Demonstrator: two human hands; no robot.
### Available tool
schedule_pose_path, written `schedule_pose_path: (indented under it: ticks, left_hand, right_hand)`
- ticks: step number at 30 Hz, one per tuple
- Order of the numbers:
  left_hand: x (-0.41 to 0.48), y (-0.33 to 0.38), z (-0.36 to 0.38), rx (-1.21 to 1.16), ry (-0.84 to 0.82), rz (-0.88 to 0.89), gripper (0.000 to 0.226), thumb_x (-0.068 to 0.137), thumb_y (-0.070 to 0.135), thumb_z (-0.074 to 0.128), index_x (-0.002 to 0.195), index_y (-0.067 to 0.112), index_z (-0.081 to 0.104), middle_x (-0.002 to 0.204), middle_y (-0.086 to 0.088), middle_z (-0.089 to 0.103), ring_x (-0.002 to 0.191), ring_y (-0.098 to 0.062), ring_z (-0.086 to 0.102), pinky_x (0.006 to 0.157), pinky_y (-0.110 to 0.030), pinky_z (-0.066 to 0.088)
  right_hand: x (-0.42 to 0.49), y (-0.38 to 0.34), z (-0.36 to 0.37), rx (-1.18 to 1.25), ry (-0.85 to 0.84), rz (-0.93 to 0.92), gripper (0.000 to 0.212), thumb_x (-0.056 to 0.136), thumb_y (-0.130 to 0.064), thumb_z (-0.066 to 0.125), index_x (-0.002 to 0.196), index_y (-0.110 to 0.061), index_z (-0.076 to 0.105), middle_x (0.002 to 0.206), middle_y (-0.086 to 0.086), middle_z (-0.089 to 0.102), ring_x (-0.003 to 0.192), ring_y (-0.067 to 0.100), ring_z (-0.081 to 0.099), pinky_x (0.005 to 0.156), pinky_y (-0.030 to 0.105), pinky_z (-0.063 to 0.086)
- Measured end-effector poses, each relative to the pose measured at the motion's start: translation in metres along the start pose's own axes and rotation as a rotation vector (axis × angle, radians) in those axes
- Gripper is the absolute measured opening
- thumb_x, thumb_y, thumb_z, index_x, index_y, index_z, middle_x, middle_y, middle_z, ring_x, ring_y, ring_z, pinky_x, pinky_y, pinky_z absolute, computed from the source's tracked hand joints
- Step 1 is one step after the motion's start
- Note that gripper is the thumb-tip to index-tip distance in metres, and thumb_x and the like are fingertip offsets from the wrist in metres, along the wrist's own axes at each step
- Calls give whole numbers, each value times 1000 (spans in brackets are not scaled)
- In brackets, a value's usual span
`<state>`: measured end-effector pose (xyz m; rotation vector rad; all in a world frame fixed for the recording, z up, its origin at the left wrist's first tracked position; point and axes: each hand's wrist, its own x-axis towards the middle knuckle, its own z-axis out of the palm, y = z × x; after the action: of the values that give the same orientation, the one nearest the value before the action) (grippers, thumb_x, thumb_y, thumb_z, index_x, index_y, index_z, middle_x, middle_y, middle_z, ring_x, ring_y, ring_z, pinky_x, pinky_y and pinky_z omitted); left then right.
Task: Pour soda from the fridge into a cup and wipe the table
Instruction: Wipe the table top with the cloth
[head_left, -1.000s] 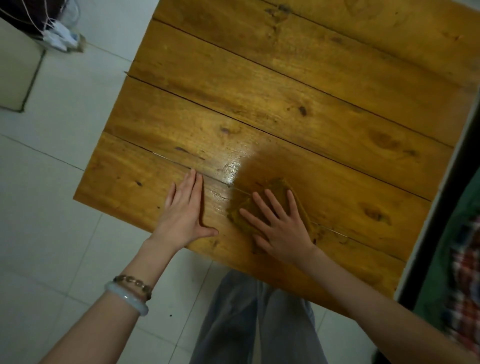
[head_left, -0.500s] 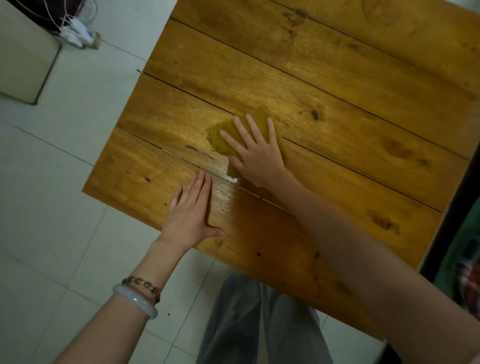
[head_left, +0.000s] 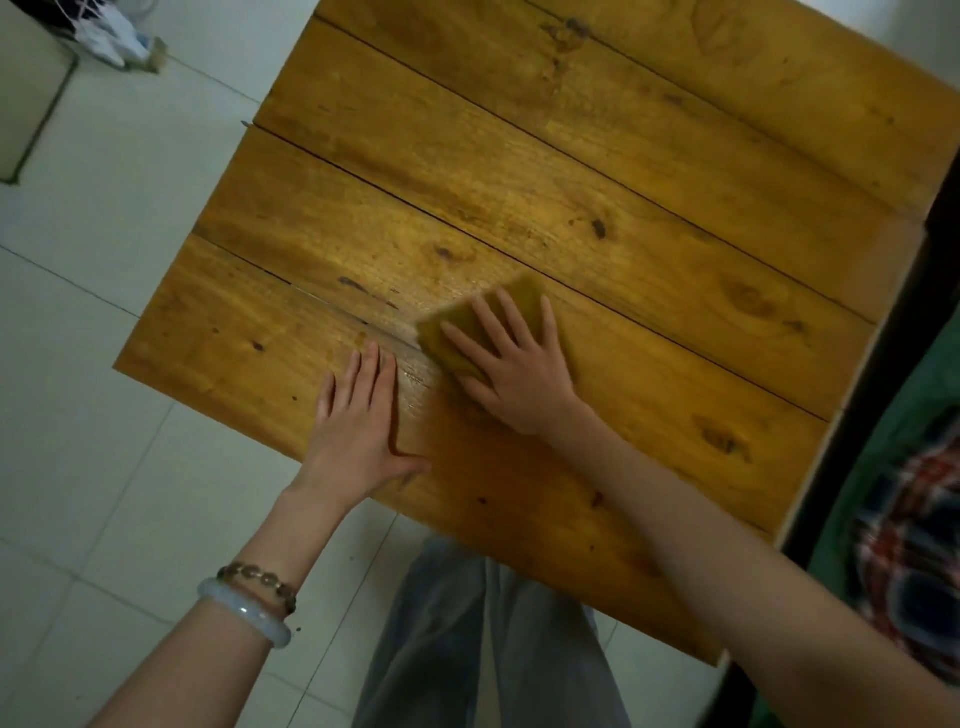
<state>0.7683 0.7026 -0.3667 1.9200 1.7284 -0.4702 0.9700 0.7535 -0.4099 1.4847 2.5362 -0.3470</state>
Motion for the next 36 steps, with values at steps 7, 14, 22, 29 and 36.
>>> schedule_pose_path:
  ticks: [7,14,22,29,36]
  left_hand:
    - [4,4,-2,-43,60,4,121,66,65,68,151,14,-1,159,-8,-4,146,-25,-5,116,-47,2]
    - [8,22,-3,-12,42,108,124,64,68,67,151,12,-2,159,-7,-5,145,-23,-7,116,-45,-3]
    - [8,24,0,-14,23,150,126,63,64,71,151,12,-2,159,-6,-7,145,-21,-8,115,-42,-2]
    - [3,10,-2,-29,2,190,120,65,52,78,151,13,3,159,-4,-3,146,-21,-3,116,-42,3]
    - [2,12,-3,-26,-10,182,119,65,49,79,151,12,6,159,-6,-1,146,-24,0,115,-47,9]
  right_hand:
    - [85,1,-20,-3,68,92,62,91,-64,19,147,-37,21,157,5,19,144,29,16,111,62,6]
    - [-31,66,5,9,100,282,58,95,-60,18,148,-36,19,157,5,17,145,30,13,111,63,7]
    - [-129,114,26,97,45,647,61,93,-61,10,148,-35,13,158,7,10,145,31,4,112,63,3]
    - [-98,1,34,123,119,534,59,93,-59,21,147,-33,21,157,10,17,144,34,12,109,66,5]
    - [-111,-39,36,124,59,312,60,93,-60,27,148,-37,19,158,5,16,145,29,9,110,64,11]
